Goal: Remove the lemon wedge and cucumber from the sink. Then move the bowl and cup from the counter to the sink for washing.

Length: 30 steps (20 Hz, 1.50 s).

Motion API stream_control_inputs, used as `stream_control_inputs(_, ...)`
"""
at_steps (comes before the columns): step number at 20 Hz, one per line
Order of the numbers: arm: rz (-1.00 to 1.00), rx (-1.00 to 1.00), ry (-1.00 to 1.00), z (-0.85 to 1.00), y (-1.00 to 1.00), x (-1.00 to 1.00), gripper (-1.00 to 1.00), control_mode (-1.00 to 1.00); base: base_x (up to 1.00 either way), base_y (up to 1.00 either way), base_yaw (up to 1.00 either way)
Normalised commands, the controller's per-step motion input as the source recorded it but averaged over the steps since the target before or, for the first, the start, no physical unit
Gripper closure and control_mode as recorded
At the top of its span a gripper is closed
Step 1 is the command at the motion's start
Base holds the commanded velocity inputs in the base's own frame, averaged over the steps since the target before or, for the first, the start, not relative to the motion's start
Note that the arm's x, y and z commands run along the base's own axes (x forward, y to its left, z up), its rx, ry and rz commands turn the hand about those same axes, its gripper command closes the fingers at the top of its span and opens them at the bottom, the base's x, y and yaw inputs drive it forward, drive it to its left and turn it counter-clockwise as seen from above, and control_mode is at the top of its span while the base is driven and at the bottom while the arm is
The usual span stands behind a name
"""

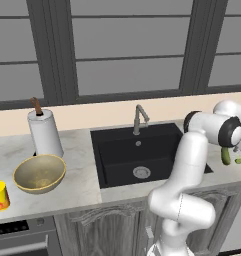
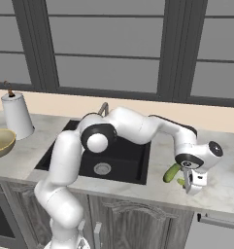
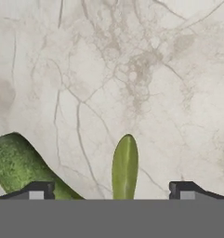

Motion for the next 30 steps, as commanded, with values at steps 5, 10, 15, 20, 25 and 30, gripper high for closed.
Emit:
stream_control_inputs(5,-0.05,0.00,0.00,0.29,0.02,-0.05,-1.00,-1.00,0.00,0.00,0.00)
stream_control_inputs(10,0.00,-0.02,0.00,0.33,0.06,-0.18,-1.00,-1.00,0.00,0.00,0.00)
stream_control_inputs(15,0.03,-0.13,0.00,0.32,0.11,-0.27,-1.00,-1.00,0.00,0.00,0.00)
stream_control_inputs(20,0.14,-0.23,0.00,0.29,0.22,-0.25,-1.00,-1.00,0.00,0.00,0.00)
stream_control_inputs(25,0.22,-0.21,0.01,0.29,0.38,-0.22,-1.00,-1.00,0.00,0.00,0.00)
stream_control_inputs(30,0.24,-0.15,0.00,0.31,0.42,-0.21,-1.00,-1.00,0.00,0.00,0.00)
